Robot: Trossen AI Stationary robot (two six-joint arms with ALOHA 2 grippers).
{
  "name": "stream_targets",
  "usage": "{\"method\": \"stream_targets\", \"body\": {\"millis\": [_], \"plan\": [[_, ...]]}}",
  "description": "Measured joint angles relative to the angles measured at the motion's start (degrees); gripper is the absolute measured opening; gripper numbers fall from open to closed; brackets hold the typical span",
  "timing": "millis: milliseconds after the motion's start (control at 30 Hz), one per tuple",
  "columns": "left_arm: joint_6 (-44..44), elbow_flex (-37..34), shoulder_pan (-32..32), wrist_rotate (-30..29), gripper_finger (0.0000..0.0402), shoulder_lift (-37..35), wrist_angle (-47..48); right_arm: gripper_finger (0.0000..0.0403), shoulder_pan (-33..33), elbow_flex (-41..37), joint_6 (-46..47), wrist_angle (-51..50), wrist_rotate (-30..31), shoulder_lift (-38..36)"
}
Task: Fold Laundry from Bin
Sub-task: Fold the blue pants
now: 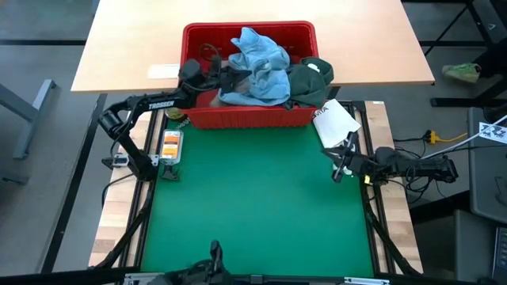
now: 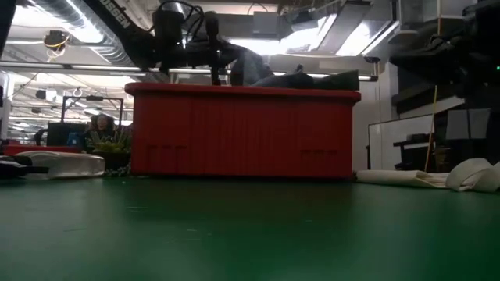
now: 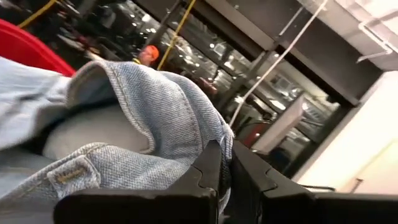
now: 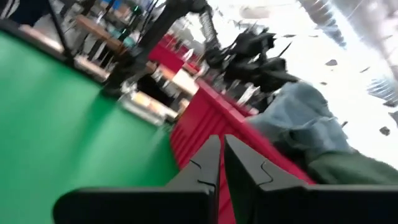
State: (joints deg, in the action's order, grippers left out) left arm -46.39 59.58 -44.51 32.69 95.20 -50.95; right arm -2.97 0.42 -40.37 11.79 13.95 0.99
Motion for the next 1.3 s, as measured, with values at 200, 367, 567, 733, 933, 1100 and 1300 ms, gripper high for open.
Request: {"method": "stream_targets", "body": {"millis": [200, 367, 567, 733, 933, 1100, 1300], "plan": [[0.24, 1.76, 3.99, -0.03, 0.0014, 0.0, 0.01, 0.0025, -0.02, -0.01, -3.28, 7.08, -0.01, 0.0], [0.29, 4.82, 7.48, 0.26, 0.0014, 0.0, -0.01, 0.0066, 0.0, -0.01, -3.47, 8.5, 0.61, -0.02], [0.45, 6.29, 11.33, 0.06, 0.0014, 0.0, 0.14, 0.0159, 0.0, -0.01, -3.53, 14.32, 3.06, 0.0], [2.56, 6.29, 12.9, -0.85, 0.0015, 0.0, 0.75, 0.022, 0.0, 0.01, -6.21, 19.26, 3.02, -0.02], [6.34, 6.34, 13.63, -3.86, 0.0016, 0.0, 2.44, 0.0255, 0.0, 2.75, -9.17, 19.63, 3.02, 0.71], [6.34, 6.38, 13.64, -4.04, 0.0016, 0.0, 2.72, 0.0259, 0.0, 8.23, -13.61, 19.32, 3.07, 7.66], [6.32, 6.38, 13.62, -4.04, 0.0016, -0.02, 2.78, 0.0259, 0.0, 17.86, -19.46, 19.44, 7.13, 24.02]]}}
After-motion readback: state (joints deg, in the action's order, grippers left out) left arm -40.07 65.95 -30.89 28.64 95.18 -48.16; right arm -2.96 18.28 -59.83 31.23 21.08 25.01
